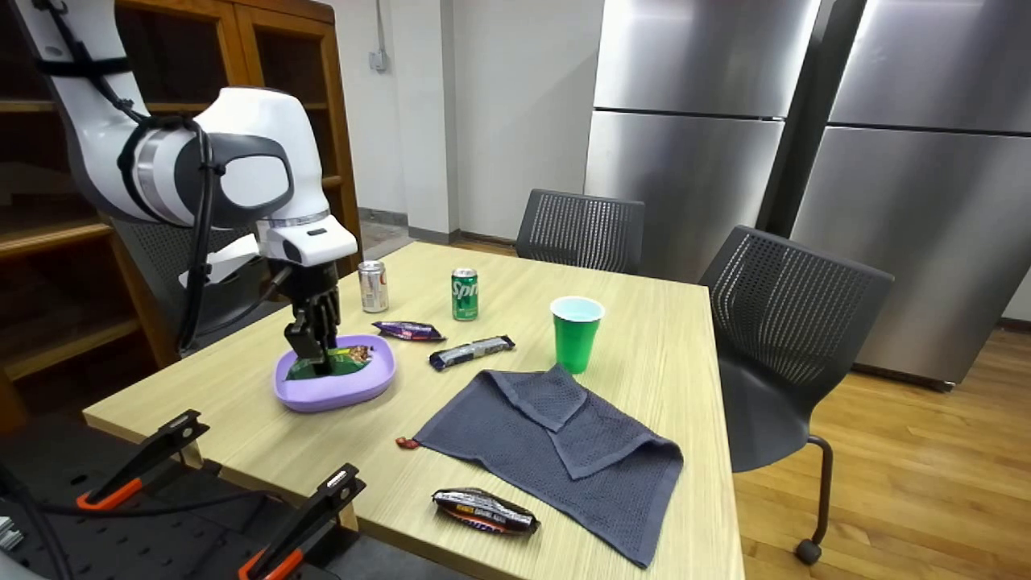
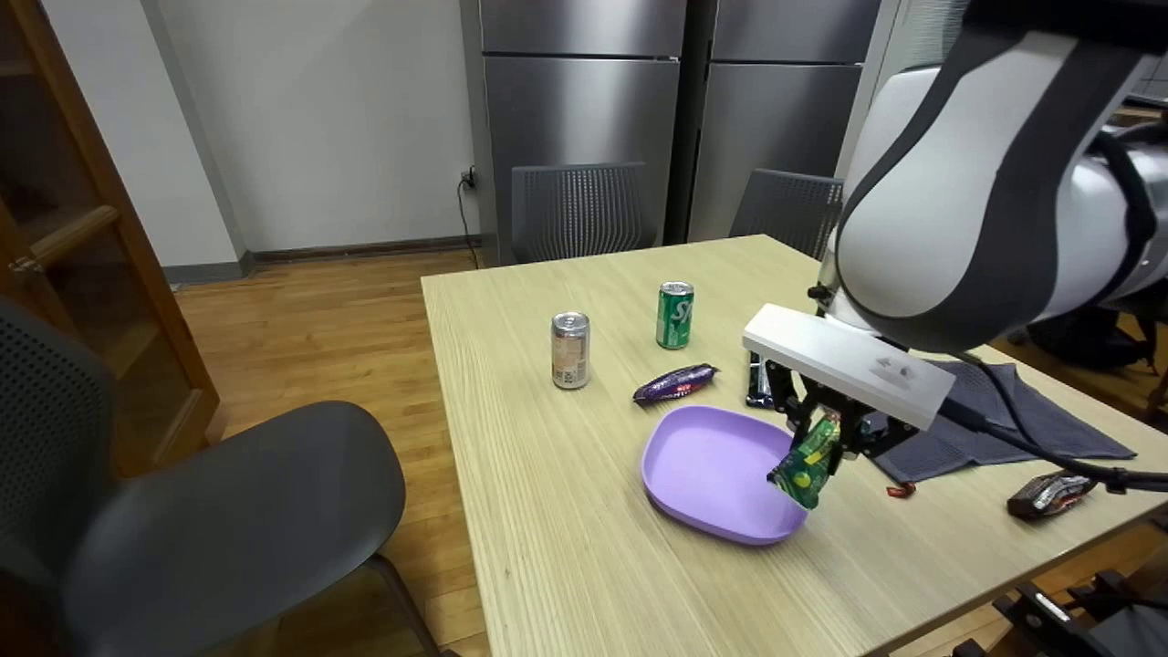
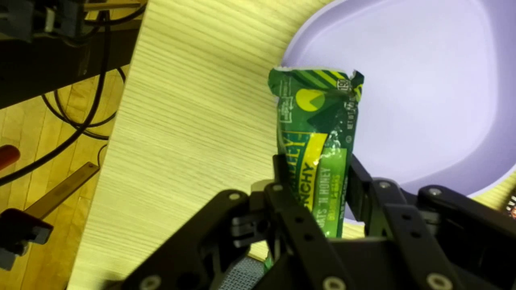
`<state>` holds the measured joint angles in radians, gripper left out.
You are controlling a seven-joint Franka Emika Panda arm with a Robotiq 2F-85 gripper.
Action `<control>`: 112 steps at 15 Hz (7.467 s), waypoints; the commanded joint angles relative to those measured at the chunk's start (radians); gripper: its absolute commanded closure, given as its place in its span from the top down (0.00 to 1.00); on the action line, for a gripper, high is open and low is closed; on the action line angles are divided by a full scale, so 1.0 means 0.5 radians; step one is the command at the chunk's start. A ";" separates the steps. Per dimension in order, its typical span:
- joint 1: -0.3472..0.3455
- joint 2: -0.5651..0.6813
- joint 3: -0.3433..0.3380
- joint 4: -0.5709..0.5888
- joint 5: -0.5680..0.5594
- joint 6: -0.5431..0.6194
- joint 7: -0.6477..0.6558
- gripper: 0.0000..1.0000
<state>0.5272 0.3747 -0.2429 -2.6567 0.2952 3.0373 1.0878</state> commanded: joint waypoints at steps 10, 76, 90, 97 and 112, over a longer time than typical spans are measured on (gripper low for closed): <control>0.102 0.297 -0.017 0.636 -0.457 -0.536 0.569 0.11; -0.415 0.083 0.002 0.268 -0.596 -0.277 0.485 1.00; -0.857 0.098 -0.010 0.055 -0.356 -0.069 0.189 1.00; -0.977 0.183 -0.085 0.090 -0.308 -0.067 -0.022 1.00; -1.081 0.446 -0.236 0.183 -0.253 -0.073 -0.346 1.00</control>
<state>0.0097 0.5755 -0.3653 -2.5838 0.1384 2.9924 0.9723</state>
